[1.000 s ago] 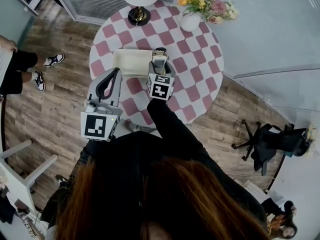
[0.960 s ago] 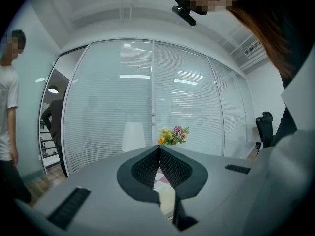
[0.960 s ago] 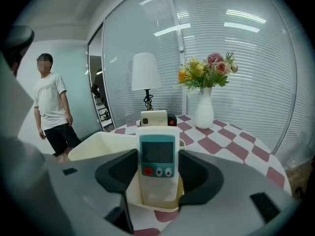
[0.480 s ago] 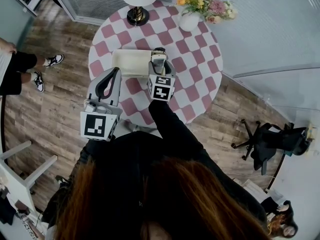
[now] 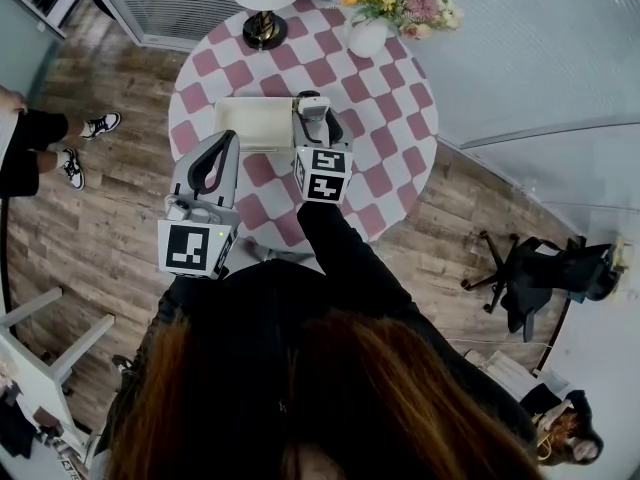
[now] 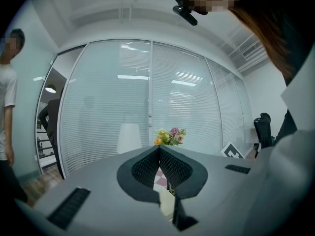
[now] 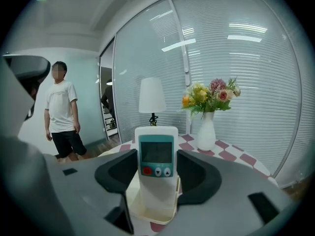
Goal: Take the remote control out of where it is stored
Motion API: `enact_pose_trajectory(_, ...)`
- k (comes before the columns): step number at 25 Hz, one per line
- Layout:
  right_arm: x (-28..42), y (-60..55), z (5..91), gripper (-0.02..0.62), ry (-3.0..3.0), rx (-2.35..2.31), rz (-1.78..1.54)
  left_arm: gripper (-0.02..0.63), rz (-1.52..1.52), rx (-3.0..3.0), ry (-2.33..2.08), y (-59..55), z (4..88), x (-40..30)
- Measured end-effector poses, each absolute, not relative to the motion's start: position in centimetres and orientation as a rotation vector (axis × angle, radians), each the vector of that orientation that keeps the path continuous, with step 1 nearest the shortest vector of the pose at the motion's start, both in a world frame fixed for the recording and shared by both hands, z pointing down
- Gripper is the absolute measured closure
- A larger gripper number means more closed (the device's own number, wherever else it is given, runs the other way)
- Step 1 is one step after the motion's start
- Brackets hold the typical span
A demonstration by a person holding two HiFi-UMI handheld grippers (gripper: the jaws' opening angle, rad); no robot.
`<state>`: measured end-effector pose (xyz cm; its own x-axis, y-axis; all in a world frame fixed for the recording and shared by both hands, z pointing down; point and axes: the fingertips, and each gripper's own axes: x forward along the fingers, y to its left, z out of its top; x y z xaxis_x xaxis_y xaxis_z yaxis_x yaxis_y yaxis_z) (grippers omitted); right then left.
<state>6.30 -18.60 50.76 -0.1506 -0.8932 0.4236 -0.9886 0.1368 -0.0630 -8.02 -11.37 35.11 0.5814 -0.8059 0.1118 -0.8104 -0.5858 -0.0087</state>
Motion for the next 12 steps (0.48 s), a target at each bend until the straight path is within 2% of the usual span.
enact_pose_trajectory(12, 7.7, -17.0, 45.2, 0.350, -2.218, 1.869, 0.390, 0.597, 0.130, 2.794, -1.365, -10.9, 34.8, -6.4)
